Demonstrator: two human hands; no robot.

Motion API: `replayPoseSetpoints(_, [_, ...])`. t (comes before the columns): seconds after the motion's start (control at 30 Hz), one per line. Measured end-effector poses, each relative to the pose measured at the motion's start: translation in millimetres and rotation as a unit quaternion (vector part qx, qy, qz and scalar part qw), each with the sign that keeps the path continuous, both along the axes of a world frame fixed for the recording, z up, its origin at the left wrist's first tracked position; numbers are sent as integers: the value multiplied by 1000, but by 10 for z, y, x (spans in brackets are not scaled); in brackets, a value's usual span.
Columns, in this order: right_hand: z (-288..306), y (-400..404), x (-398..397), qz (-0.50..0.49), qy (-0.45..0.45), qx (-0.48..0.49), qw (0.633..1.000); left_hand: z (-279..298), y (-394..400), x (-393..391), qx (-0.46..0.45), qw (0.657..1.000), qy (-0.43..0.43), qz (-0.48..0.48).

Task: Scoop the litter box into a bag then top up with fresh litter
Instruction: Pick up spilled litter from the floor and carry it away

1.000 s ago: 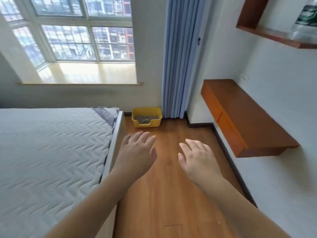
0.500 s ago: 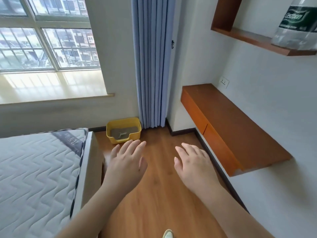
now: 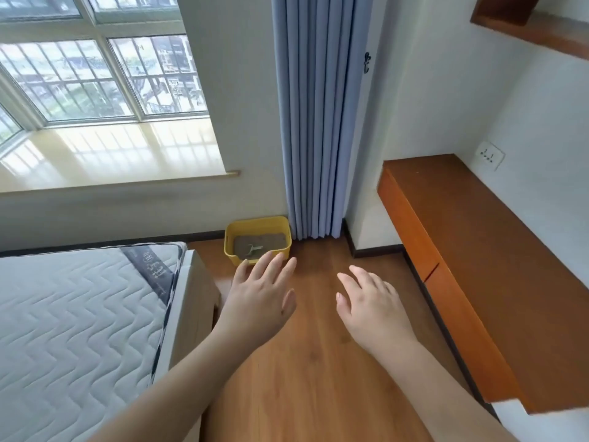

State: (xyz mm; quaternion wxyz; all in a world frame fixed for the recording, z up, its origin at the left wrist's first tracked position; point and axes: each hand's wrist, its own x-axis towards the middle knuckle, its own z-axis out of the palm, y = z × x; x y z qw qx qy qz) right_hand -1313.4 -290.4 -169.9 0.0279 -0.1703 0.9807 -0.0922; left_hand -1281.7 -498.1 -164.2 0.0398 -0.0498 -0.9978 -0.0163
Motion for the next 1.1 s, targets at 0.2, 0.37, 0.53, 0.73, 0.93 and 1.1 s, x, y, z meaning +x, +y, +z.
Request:
replayPoseSetpoints(0.2, [-264,-429,-791,14,-48,6,999,-224,-364,-735,-9,1000,-13,10])
replayPoseSetpoints(0.37, [-435,-818,-1743,9,-42,35,998,-496,-958,-1488,1,1000,-17,16])
replayPoseSetpoints(0.53, [-574,-1232,-2513,-1,-38,51,998,-699,-1519,-2215,11,999,-38,8])
replayPoseSetpoints(0.73, [-662,-1457,-3073,-10,-38,32,999,-757,-1779,-2979,15,999,-41,-24])
replayPoseSetpoints(0.93, [-760,-1405,-3766,35,-12,40,999,-841,-1784,-3621,9,999,-32,-18])
replayPoseSetpoints(1.1, [-1061,-1312,-4417,70,-21,39,997,-1002,-1669,-4197,5,999,-48,-4])
